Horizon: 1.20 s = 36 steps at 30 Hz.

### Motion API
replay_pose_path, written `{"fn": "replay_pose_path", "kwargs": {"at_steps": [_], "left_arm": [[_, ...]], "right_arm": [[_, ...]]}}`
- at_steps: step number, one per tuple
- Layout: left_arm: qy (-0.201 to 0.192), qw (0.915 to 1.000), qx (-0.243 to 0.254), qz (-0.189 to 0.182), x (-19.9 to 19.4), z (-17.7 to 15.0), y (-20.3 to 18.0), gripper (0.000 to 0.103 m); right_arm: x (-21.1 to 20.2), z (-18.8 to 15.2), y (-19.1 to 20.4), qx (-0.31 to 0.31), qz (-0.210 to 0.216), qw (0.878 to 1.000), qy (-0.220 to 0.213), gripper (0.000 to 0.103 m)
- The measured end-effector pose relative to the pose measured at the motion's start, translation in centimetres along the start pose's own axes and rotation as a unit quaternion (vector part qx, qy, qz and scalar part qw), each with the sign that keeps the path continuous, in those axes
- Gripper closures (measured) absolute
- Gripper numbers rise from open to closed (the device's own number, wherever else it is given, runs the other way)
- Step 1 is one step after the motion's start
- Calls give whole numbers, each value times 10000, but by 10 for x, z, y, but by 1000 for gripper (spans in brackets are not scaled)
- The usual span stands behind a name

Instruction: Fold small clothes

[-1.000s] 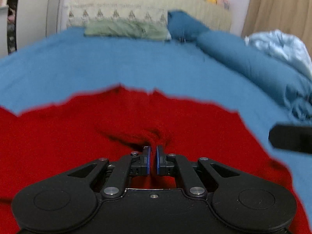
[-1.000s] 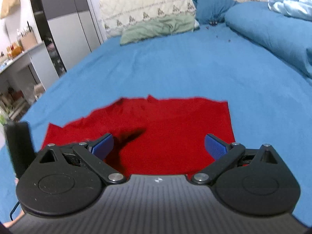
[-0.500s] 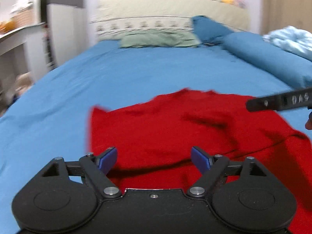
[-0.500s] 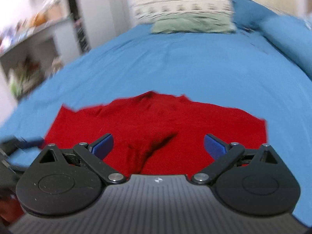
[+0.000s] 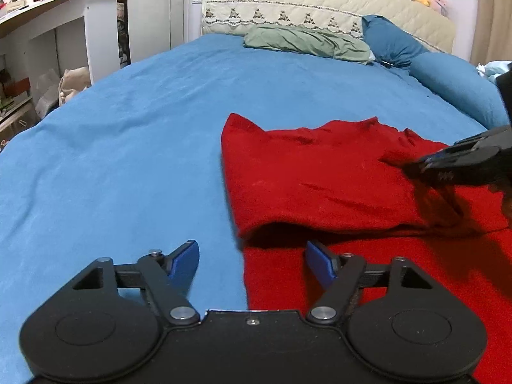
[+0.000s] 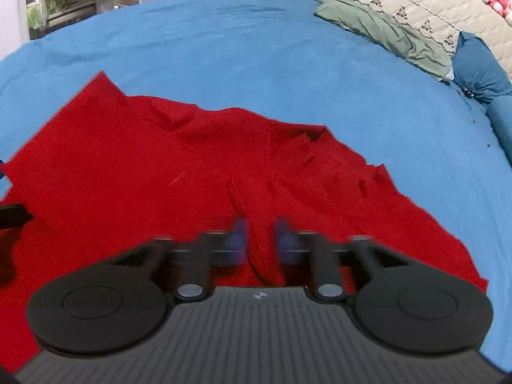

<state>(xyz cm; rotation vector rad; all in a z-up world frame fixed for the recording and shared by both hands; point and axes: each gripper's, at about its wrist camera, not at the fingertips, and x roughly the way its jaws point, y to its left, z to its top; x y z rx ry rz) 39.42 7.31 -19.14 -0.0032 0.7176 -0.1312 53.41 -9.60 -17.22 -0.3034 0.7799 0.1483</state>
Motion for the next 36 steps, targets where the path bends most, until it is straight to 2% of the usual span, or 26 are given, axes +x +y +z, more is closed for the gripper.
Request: {"fn": "replay_pose_path", "kwargs": {"at_steps": [3,5,7,9,11,13,15,19,21,23,24,25,28,30,33,35,36], "left_arm": [[-14,10000,-25,-55,-3,-4,5,32],[-14,10000,-19,-64,-4,-5,8,33],[-6,10000,17,-77,-4,-5,8,33],[-8,9999,65,-82,-3,-5,8,33],[-7,9999,130,-22,-2,-5,7,33],[-8,9998,184,19,-1,-7,6,33],[-2,9998,212,22,0,-7,6,33],[-20,9999,148,20,0,-6,9,34],[-37,9999,111,25,1,-5,9,34],[-55,9999,85,54,2,-3,9,36],[-67,9999,77,69,3,-2,9,38],[-80,9999,62,72,4,0,10,40],[-68,10000,43,14,8,6,10,53],[-7,10000,58,-29,11,8,10,67],[30,9999,73,-75,14,7,9,71],[15,9999,149,-57,14,4,7,74],[10,9998,188,-44,13,3,6,76]], "right_arm": [[-32,-4,-31,822,-57,9954,-482,81],[-56,-17,-55,1389,-192,9872,-759,81],[-71,-39,-76,1851,-323,9788,-813,81],[-73,-67,-94,2255,-312,9716,-651,79],[-66,-93,-105,2551,-228,9656,-443,74],[-61,-114,-112,2818,-144,9588,-339,52],[-62,-125,-117,2913,9,9555,-452,38],[-60,-128,-123,2986,132,9526,-563,36],[-59,-126,-125,3089,136,9492,-589,37],[-57,-123,-130,3138,156,9477,-572,47],[-54,-119,-130,3113,145,9488,-510,68],[-51,-113,-131,3083,110,9501,-464,83],[-64,-96,-141,2986,-28,9518,-702,83],[-83,-87,-153,3030,-133,9475,-1010,83],[-112,-89,-179,3167,-544,9368,-1383,83],[-115,-103,-192,3265,-605,9345,-1283,83],[-108,-113,-195,3224,-622,9380,-1112,83]]}}
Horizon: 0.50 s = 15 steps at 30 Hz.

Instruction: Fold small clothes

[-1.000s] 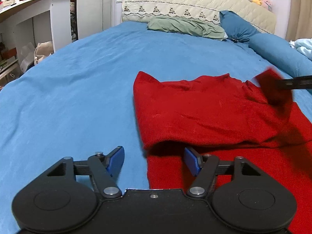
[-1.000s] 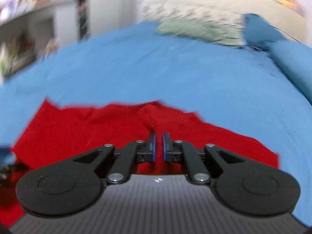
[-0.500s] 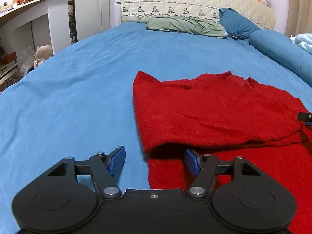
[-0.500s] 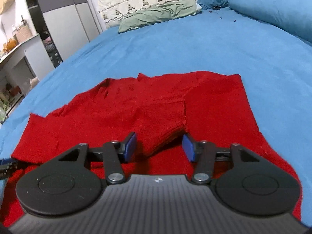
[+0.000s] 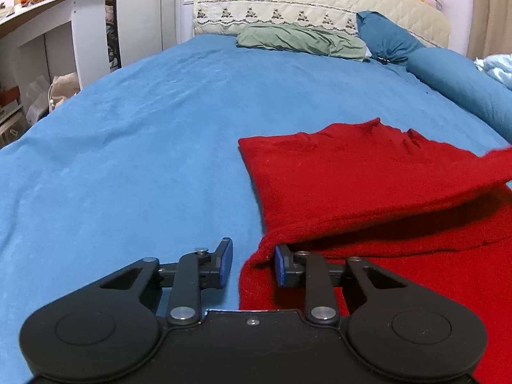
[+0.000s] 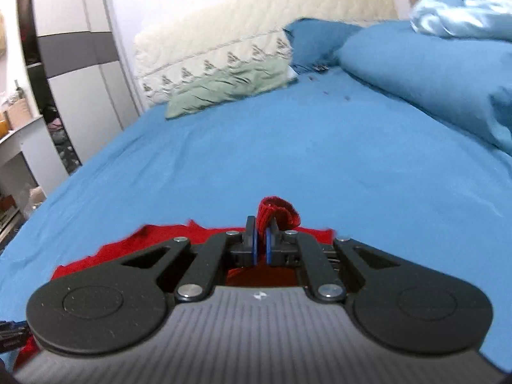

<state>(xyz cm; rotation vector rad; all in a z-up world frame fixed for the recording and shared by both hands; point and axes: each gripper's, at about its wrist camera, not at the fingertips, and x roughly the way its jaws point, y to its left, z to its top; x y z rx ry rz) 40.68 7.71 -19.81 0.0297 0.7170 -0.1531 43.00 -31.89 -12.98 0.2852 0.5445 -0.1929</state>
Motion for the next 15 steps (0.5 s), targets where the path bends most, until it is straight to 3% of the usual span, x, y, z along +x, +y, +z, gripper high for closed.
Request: {"fn": "replay_pose_path", "kwargs": {"at_steps": [5,8,9,10,12,15], "left_arm": [[52,9998,141,95,-5,-3,-4,83],[153,9997,179,103,-15,-4,-4,87],[138,9997,186,93,-20,-4,-3,87],[48,9997,231,64,-28,-3,-4,87],[-211,9993,311,-31,-43,2,-9,73],[-292,9981,352,-419,-45,15,-25,58]], "right_arm": [[18,-44,-12,-318,-161,9984,447,83],[11,-55,-15,-242,-274,9983,464,74],[5,-56,-13,-331,-389,9977,438,59],[-3,-57,-10,-409,-492,9974,343,34],[-24,-56,-5,-552,-449,9974,-58,6],[-28,-50,11,-703,-77,9974,-120,4]]}}
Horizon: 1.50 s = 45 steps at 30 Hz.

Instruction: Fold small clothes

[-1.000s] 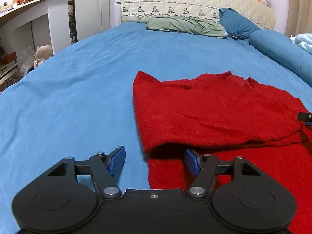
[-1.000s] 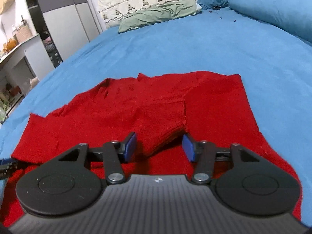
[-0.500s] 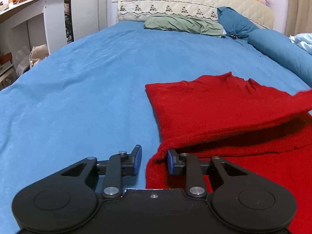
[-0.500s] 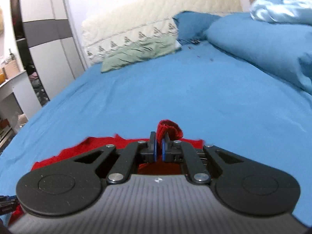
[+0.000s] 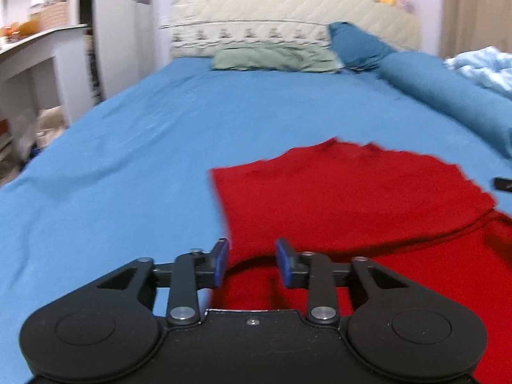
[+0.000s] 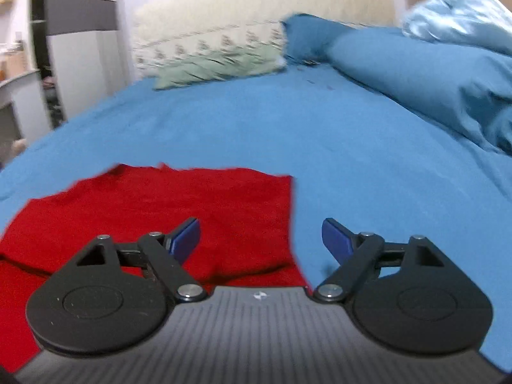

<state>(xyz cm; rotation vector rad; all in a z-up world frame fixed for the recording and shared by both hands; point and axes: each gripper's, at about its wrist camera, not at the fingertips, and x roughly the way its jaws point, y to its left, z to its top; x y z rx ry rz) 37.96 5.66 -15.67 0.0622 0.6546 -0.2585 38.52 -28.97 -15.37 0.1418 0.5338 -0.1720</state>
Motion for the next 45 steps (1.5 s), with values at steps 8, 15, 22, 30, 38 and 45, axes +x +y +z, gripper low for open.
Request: {"fn": "replay_pose_path", "kwargs": {"at_steps": [8,15,22,30,38,45], "left_arm": [[404,9988,-235,-171,54,1,-20,50],[399,9990,-150,-99,59,-1,-24,47],[471,9985,-253,74,43,12,-32,47],[75,9996,-270,-92,-73,48,-51,19],[-30,9988,-464,-166,-210,51,-65,1],[298,9961,-827,29,-262,10,-63,0]], "right_arm": [[37,-12,18,-80,267,9991,319,4],[52,-28,9,-9,152,9987,491,5],[20,-14,10,230,185,9989,373,5],[-114,39,2,388,310,9988,-14,5],[-242,64,-3,265,897,9948,412,0],[-310,21,-14,132,915,9940,592,0]]}}
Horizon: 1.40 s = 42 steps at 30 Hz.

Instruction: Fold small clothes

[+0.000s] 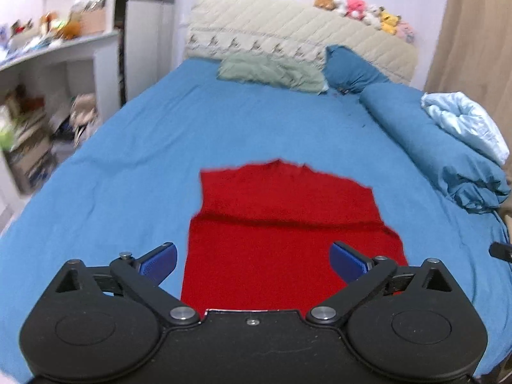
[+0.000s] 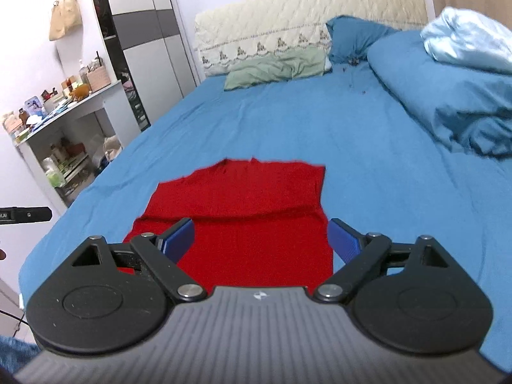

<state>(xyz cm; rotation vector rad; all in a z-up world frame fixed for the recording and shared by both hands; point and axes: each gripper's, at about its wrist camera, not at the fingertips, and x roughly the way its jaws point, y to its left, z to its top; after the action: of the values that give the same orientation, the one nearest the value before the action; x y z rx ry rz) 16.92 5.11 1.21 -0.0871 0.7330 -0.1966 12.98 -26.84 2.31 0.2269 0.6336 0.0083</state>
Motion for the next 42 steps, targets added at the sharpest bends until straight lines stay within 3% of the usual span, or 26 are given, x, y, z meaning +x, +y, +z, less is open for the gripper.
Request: {"fn": "replay_pose_path", "kwargs": {"at_steps": [5,10,11,12,14,18,23,25,34,38,42], "left_arm": [[404,9981,-368,288,5,-60,19,1],[864,9926,-833,177,25,-111,44,11],[1014,9907,-882,202,33,-120,49,17],[1125,9893,-887,265,37,-126,53,24],[1362,9865,-820,390,48,-133,58,29],[1512,9840,-836,424,61,-140,68,29],[1762,9833,-165,433,80,-147,55,29],[1784,9831,-28,402,85,-151,51,29],[1697,9848,-198,310,85,-163,59,30],[1718,9845,-222,279,85,-165,60,39],[1752,9840,-191,259,83,-163,58,61]], "right_arm": [[-10,-56,-7,58,-239,9992,304,0],[-1,-113,-13,44,-534,9966,620,0],[2,-122,-14,52,-558,9962,674,0],[6,-134,-15,64,-575,9954,763,0],[11,-150,-13,17,-628,9945,840,0],[22,-173,-17,164,-787,9916,1012,1],[33,-189,-21,228,-1028,9874,1179,4],[37,-190,-22,283,-1032,9866,1231,9],[53,-195,-17,137,-1111,9861,1229,19],[57,-194,-13,18,-1131,9862,1206,27],[60,-195,-9,-82,-1149,9863,1178,44]]}}
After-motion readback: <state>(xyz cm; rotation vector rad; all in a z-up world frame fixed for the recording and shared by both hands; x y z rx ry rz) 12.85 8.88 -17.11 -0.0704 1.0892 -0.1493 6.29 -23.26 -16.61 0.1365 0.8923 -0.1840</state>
